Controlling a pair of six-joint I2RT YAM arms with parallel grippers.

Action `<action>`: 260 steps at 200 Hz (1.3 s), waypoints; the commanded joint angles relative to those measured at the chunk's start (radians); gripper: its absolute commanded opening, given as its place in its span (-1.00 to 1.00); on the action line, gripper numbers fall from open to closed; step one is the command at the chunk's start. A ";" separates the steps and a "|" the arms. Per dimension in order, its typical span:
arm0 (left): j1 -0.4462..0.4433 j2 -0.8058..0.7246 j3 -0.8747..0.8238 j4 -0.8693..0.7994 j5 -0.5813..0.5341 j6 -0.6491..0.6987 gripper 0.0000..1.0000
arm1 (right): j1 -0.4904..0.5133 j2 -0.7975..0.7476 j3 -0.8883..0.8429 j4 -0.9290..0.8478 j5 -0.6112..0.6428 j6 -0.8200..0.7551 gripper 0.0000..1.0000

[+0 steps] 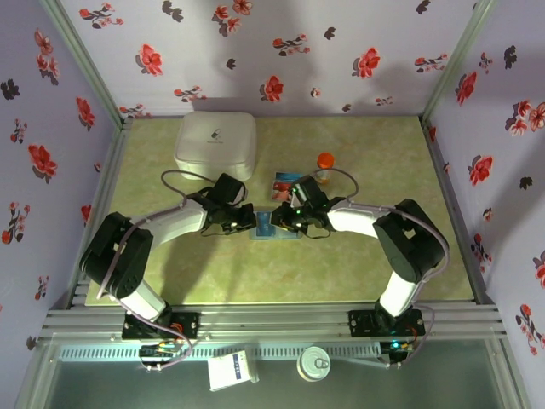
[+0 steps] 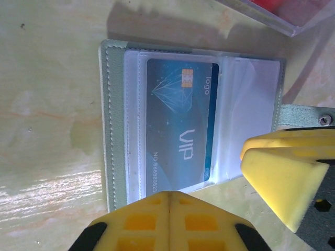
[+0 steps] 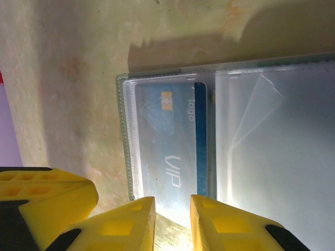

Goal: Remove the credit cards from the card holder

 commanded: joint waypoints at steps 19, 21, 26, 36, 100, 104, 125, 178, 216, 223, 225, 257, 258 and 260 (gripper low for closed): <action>0.014 0.027 0.024 -0.022 0.002 0.037 -1.00 | 0.011 0.033 0.049 0.017 -0.005 0.020 -0.53; 0.014 0.028 0.024 -0.021 0.002 0.037 -1.00 | 0.011 0.035 0.050 0.017 -0.006 0.019 -0.53; 0.016 0.031 0.023 -0.017 0.001 0.034 -1.00 | 0.011 0.041 0.053 0.016 -0.008 0.018 -0.53; 0.019 0.045 0.026 -0.010 0.012 0.030 -1.00 | 0.011 0.052 0.063 0.011 -0.010 0.017 -0.53; 0.028 0.103 0.068 -0.016 0.026 0.038 -1.00 | 0.012 0.094 0.121 -0.052 0.025 -0.009 -0.53; 0.027 0.104 0.069 -0.015 0.026 0.039 -1.00 | 0.012 0.096 0.124 -0.060 0.029 -0.012 -0.53; 0.034 0.107 0.075 -0.016 0.024 0.039 -1.00 | 0.012 0.111 0.147 -0.094 0.038 -0.030 -0.53; 0.037 0.133 0.089 -0.021 0.030 0.046 -1.00 | 0.012 0.129 0.166 -0.115 0.039 -0.045 -0.53; 0.038 0.165 0.088 -0.028 0.029 0.047 -1.00 | 0.012 0.136 0.179 -0.132 0.039 -0.055 -0.53; 0.039 0.171 0.089 -0.031 0.029 0.047 -1.00 | 0.011 0.137 0.179 -0.133 0.038 -0.057 -0.53; 0.038 0.173 0.089 -0.033 0.029 0.047 -1.00 | 0.012 0.138 0.180 -0.135 0.038 -0.057 -0.54; 0.045 0.184 0.084 -0.053 0.023 0.048 -1.00 | 0.012 0.149 0.180 -0.136 0.031 -0.059 -0.55; 0.045 0.184 0.084 -0.053 0.023 0.048 -1.00 | 0.012 0.149 0.181 -0.136 0.030 -0.059 -0.55; 0.044 0.184 0.083 -0.054 0.023 0.046 -1.00 | 0.012 0.149 0.181 -0.137 0.030 -0.060 -0.55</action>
